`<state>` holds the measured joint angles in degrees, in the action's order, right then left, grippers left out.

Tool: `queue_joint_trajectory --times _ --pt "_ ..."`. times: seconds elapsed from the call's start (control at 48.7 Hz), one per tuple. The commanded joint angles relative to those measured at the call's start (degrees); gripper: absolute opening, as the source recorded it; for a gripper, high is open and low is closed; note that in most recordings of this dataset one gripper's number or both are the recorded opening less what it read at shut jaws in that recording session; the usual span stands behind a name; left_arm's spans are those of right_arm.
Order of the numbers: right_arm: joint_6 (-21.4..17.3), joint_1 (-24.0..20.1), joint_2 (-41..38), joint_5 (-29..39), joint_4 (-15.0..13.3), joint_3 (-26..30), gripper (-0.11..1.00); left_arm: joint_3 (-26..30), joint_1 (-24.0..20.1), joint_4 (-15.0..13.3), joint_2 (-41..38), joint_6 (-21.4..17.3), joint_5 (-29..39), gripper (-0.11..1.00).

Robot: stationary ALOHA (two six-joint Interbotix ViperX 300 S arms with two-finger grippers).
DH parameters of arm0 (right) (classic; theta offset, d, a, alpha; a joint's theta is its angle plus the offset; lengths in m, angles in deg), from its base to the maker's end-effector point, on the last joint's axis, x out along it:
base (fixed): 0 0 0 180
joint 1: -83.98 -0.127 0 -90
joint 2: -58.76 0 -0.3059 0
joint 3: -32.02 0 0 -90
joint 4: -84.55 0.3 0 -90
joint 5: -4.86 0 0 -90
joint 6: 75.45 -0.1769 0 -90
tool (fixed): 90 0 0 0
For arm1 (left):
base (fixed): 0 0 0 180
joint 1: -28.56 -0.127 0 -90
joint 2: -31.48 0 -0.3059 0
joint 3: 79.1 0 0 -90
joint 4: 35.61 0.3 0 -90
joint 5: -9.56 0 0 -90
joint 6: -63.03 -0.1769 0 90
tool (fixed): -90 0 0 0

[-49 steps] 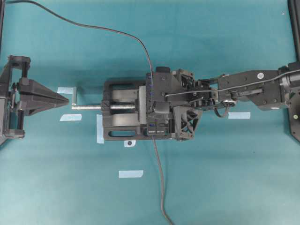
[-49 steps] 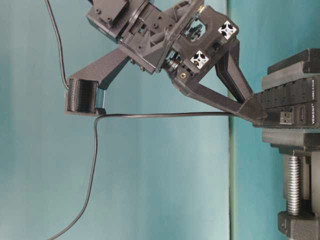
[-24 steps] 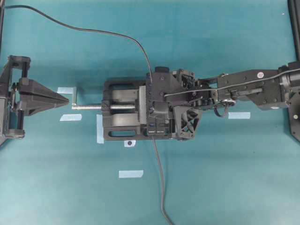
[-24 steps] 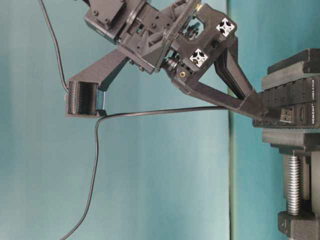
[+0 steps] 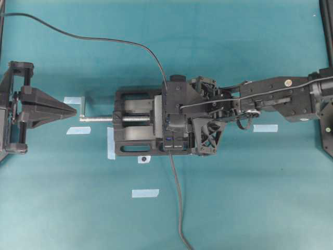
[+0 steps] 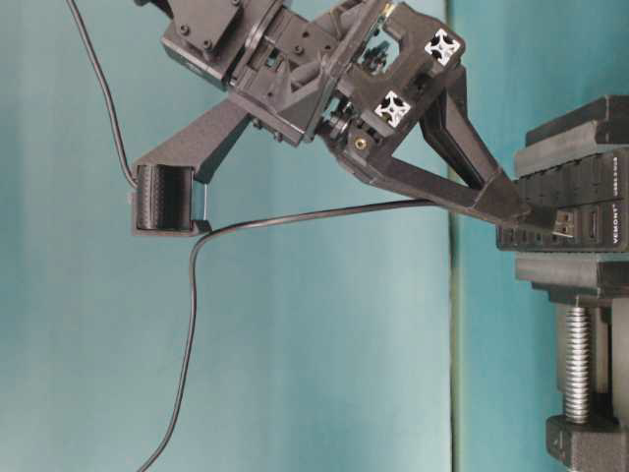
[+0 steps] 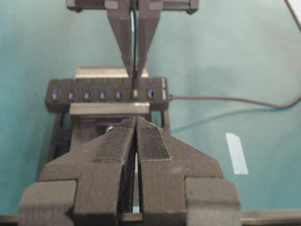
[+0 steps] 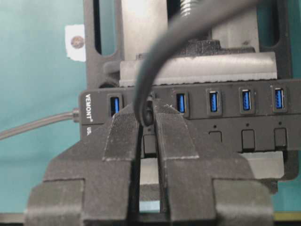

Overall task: Insert the USB into the second port from the front of the fixed hub.
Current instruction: 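Lower and push the plug down into the second port from front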

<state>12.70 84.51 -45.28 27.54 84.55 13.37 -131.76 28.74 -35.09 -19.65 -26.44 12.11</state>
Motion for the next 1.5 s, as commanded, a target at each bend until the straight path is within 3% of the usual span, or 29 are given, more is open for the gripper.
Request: queue_joint_trajectory --times 0.0,1.479 --pt "0.53 0.18 0.44 -0.18 -0.09 1.41 0.03 0.7 -0.09 0.09 -0.26 0.0 -0.53 0.0" --pt "0.0 -1.14 -4.22 -1.41 1.76 -1.67 0.03 0.53 -0.35 0.09 0.0 0.09 -0.62 0.0"
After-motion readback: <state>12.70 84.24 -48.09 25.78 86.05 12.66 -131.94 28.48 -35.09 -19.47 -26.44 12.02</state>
